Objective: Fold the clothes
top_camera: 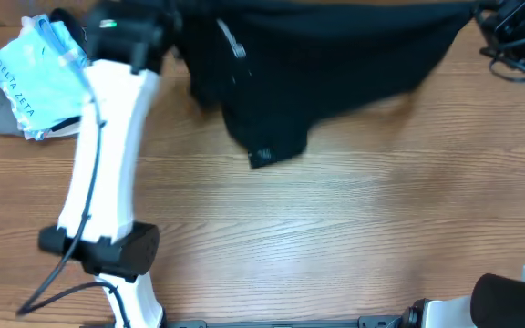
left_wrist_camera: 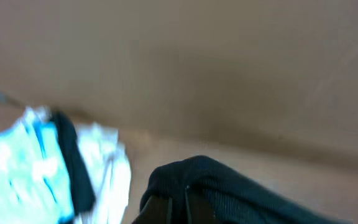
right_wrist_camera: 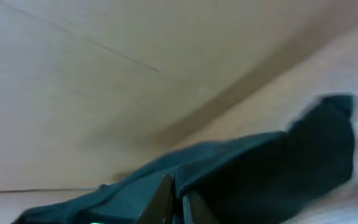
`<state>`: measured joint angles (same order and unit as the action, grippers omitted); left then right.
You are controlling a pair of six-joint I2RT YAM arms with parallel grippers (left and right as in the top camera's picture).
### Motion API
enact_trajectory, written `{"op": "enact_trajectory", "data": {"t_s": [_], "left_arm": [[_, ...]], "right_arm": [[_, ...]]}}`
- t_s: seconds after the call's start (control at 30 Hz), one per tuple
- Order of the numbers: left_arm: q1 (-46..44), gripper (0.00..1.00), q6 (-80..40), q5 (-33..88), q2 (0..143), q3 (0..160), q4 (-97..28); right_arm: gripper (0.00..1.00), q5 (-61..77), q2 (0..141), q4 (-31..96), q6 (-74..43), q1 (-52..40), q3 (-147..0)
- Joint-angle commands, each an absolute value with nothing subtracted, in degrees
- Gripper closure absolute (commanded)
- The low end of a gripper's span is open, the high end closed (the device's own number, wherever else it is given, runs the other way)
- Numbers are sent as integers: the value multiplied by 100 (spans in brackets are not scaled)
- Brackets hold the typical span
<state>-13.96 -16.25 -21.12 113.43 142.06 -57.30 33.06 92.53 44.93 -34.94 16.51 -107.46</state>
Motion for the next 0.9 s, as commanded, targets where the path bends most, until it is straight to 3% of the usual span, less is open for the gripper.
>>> {"op": "enact_trajectory", "data": {"t_s": [0.0, 0.07, 0.17, 0.37, 0.47, 0.7, 0.87], "left_arm": [[-1273, 96, -1428, -1686, 10534, 15478, -5955], [-1273, 95, -1422, -1686, 10394, 15629, -6287], [-1273, 86, -1579, -1632, 10324, 15620, -7192], [-1275, 96, -2558, -1140, 10855, 15144, -9002], [-1278, 96, -2895, -943, 11316, 14785, -9679], [-1278, 96, -3004, -464, 11666, 13290, -9682], [-1278, 96, -2882, -165, 11609, 12564, -9682]], "right_arm": [[96, 3566, 9039, 4890, -3514, 1789, -11931], [96, 3562, 9039, 5146, -3354, 1791, -12108], [96, 3376, 9061, 5749, -3251, 1778, -12090], [96, 2683, 9089, 6746, -2545, 1413, -11528], [93, 2460, 9089, 6989, -2368, 1107, -10864], [91, 2311, 9089, 6584, -2379, 718, -8890], [92, 2213, 9089, 6657, -2399, 725, -8433]]}}
